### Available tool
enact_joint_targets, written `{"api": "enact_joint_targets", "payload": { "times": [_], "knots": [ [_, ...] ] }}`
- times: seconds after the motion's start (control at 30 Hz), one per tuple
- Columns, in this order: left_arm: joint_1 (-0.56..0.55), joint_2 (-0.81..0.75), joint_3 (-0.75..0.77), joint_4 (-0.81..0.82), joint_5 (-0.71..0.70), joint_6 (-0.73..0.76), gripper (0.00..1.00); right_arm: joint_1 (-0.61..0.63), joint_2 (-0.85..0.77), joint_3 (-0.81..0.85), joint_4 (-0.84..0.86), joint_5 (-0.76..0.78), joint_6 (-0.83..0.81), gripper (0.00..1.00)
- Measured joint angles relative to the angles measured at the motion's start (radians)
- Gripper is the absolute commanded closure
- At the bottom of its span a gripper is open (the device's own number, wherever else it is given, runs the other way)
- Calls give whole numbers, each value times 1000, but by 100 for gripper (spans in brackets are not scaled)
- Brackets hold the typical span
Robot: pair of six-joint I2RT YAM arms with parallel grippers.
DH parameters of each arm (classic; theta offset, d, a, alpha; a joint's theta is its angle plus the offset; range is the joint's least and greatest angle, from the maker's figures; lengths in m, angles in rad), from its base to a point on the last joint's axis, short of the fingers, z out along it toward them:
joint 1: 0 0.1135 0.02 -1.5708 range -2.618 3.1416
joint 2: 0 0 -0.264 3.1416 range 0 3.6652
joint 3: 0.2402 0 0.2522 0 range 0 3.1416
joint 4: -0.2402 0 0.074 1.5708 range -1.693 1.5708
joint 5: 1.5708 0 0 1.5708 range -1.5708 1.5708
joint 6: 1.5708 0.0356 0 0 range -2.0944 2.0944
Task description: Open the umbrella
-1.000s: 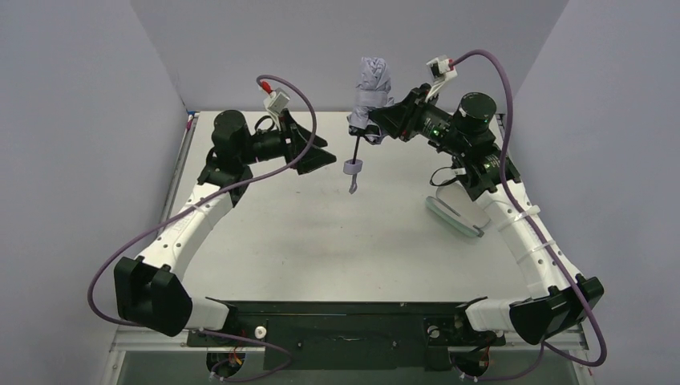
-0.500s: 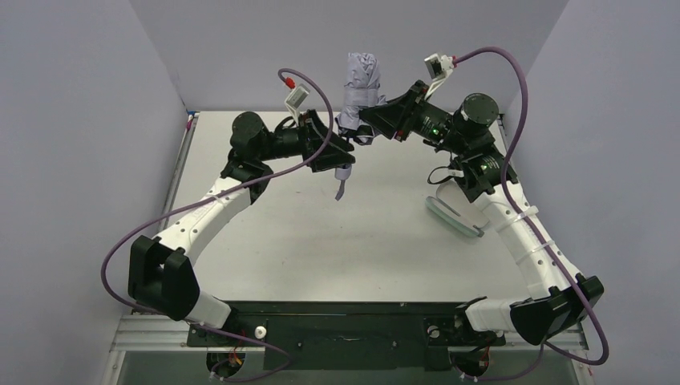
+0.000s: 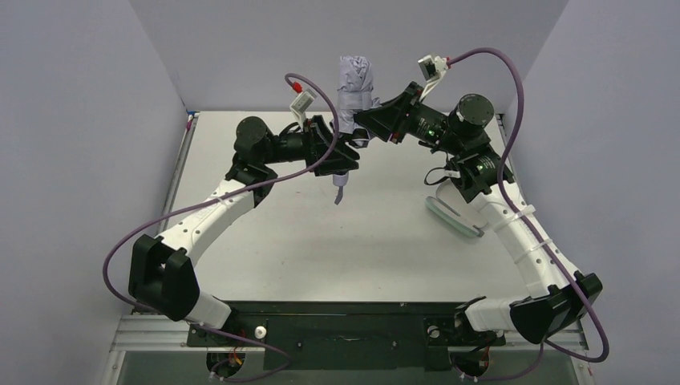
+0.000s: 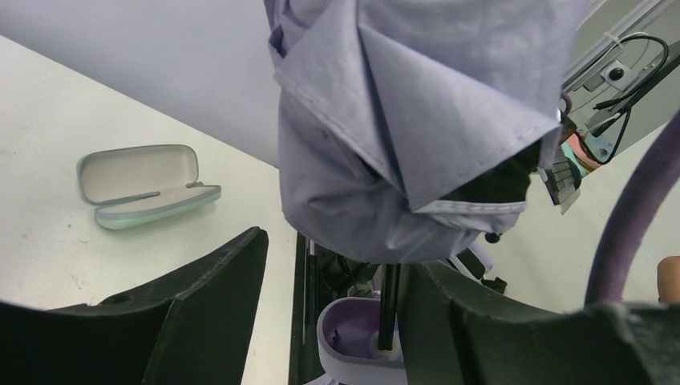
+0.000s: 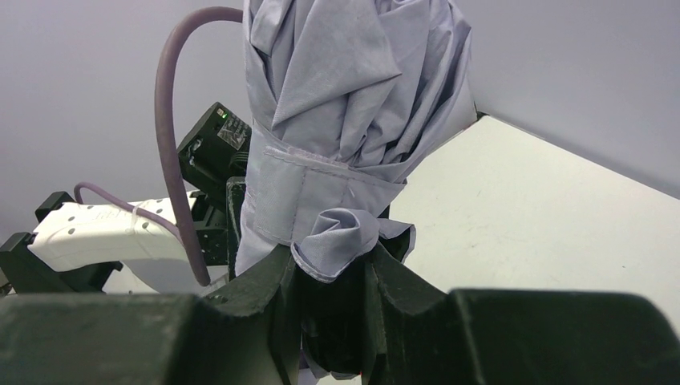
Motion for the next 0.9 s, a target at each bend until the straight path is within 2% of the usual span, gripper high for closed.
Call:
{"api": "enact_joint_targets", "payload": {
  "times": [0.63, 0.9],
  "knots": [
    [-23, -43, -53, -115, 13, 121, 53, -57, 52, 123, -20, 9, -14, 100],
    [-31, -65, -54, -254, -3, 238, 58, -77, 89, 158, -21, 11, -6, 100]
  ]
}}
